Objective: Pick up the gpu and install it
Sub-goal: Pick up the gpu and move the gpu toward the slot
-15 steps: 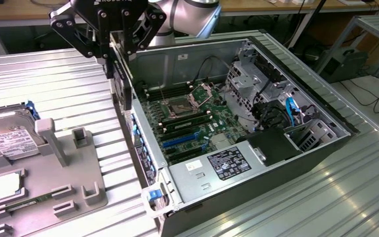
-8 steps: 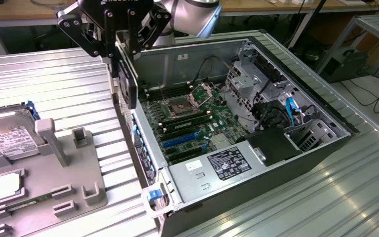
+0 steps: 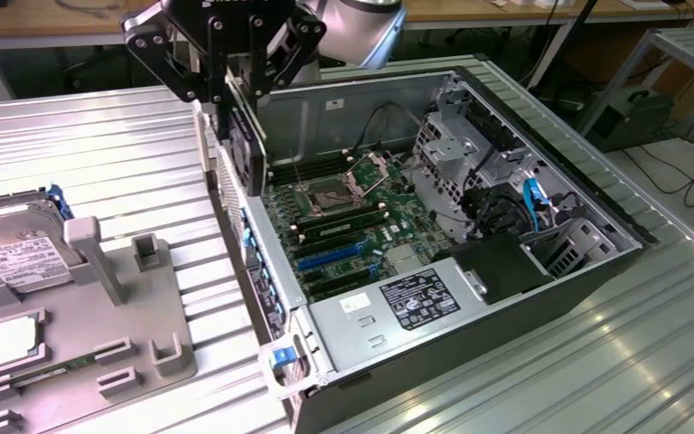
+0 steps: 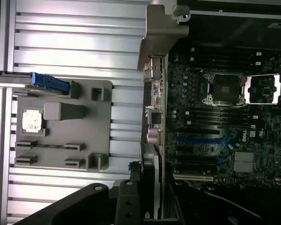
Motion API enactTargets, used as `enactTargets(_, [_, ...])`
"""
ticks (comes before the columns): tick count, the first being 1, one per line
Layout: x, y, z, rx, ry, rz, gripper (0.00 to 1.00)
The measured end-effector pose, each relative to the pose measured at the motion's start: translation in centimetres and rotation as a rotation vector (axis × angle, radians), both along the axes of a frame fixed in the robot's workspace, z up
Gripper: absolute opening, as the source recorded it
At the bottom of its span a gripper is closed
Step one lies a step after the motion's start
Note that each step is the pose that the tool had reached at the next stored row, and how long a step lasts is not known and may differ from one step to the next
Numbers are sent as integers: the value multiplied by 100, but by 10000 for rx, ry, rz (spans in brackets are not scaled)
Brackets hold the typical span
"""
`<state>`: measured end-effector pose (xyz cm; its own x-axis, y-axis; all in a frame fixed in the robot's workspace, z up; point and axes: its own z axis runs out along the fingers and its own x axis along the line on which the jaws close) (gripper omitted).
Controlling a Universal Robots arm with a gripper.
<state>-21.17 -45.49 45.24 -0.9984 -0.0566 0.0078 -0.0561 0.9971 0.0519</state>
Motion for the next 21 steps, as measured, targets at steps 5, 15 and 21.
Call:
enactTargets(5, [54,3,0,0,0,0,28])
enactTargets(15, [162,10,0,0,0,0,28])
enactTargets(21, [299,17,0,0,0,0,28])
